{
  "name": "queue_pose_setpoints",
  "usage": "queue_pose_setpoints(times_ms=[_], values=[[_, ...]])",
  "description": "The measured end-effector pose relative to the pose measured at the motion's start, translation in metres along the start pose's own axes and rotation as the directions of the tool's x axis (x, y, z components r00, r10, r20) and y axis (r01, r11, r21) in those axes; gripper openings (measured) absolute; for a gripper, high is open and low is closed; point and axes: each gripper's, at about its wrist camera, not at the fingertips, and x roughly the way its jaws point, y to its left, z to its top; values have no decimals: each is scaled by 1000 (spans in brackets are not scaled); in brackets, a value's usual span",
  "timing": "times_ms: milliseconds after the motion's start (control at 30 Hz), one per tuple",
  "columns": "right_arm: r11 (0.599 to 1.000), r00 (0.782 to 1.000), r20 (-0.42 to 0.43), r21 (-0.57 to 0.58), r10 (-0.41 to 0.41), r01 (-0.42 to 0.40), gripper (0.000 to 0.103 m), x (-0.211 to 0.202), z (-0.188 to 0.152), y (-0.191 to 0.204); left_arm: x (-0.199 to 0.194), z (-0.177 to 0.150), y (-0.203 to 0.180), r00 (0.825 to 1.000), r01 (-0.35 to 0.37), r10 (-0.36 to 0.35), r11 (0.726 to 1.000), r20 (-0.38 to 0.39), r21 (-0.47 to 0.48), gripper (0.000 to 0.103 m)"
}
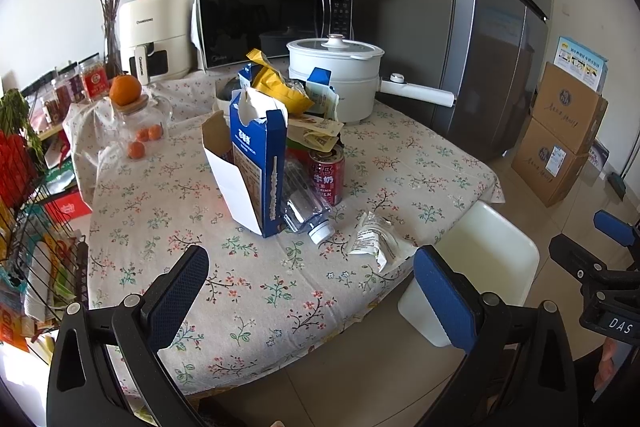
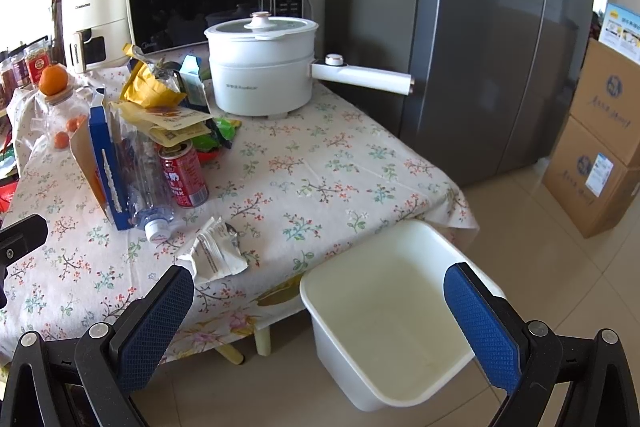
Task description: Collect trash
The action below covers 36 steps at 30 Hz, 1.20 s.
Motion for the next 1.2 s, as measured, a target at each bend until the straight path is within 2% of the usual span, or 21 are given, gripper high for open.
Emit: queue_pose_setpoints(times_ms=[933,1100,1200], values=[[1000,1000,7,8,-9,9,103,0,-1,-4,4,-2,8,1000,-9,8,1000,-9,-17,103],[1000,1000,-11,6,7,-7,103,1,4,-6,7,2,23,996,74,-77,995,-48,-60,103],[1000,998,-56,5,30,-30,103,6,11,-8,10,6,38,994,90,-95,992,-57,-91,103]])
